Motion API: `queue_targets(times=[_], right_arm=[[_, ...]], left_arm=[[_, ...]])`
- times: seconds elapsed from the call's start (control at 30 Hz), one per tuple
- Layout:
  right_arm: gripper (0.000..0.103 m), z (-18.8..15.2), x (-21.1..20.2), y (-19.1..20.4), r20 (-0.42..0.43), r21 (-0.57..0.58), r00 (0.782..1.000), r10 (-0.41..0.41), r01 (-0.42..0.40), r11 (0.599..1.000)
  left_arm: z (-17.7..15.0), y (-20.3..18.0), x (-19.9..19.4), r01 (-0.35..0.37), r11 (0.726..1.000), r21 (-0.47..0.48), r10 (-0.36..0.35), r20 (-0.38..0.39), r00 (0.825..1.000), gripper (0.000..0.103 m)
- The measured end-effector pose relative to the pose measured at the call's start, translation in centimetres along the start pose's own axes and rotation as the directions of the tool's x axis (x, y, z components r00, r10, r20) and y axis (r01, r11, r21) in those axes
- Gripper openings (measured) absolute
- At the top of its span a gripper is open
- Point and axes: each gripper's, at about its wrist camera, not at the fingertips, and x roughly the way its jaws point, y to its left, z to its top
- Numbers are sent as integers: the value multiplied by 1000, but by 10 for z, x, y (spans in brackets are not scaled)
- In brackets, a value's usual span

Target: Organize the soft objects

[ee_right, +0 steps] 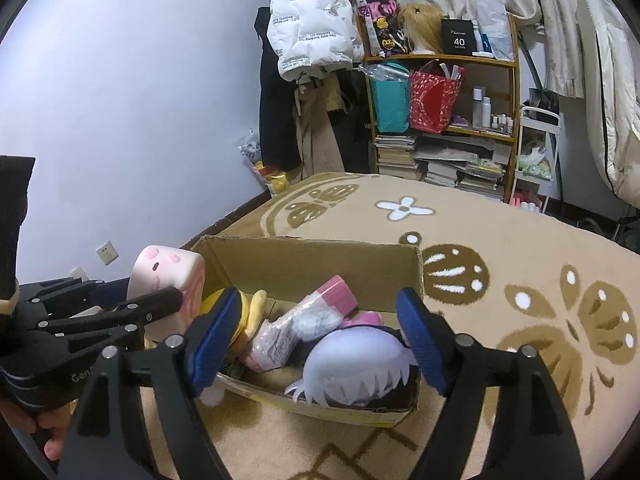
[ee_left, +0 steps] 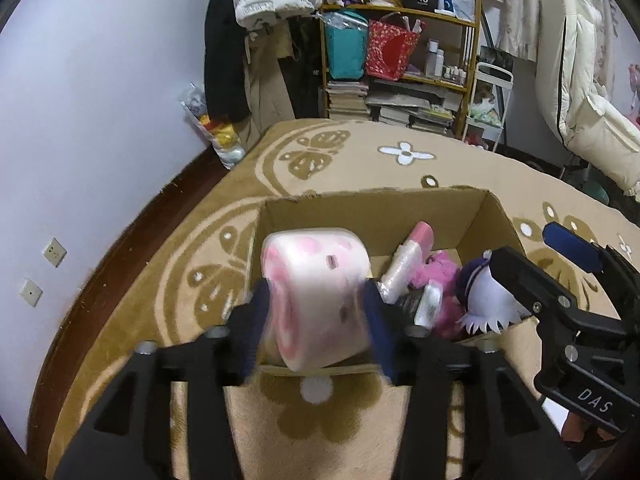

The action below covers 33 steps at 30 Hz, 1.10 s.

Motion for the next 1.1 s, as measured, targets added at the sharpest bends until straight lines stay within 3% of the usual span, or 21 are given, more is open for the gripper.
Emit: queue_targets(times=[0.17,0.33,0.5,0.8,1.1], right_arm=[[92,-1,-2,-2,1,12,1000,-6,6,1000],[103,-1,-3,-6,-4,39,1000,-8,8,999],[103,0,-4,-6,-11,29,1000,-16,16,999],[103,-2,-2,-5,-22,35,1000,-14,15,999],[103,-8,-10,-7,-13,45,1000,-7,8,999]], left_arm=[[3,4,-11,-5,1000,-8,5,41,999,76],[0,14,-6,-15,999,-52,15,9,1000,84],[-1,20,-11,-44,996,-75,46,31,998,102],[-6,21,-16,-136,990,-44,138,47,989,103],[-14,19,-36,-130,991,-24,131,87,988,103]])
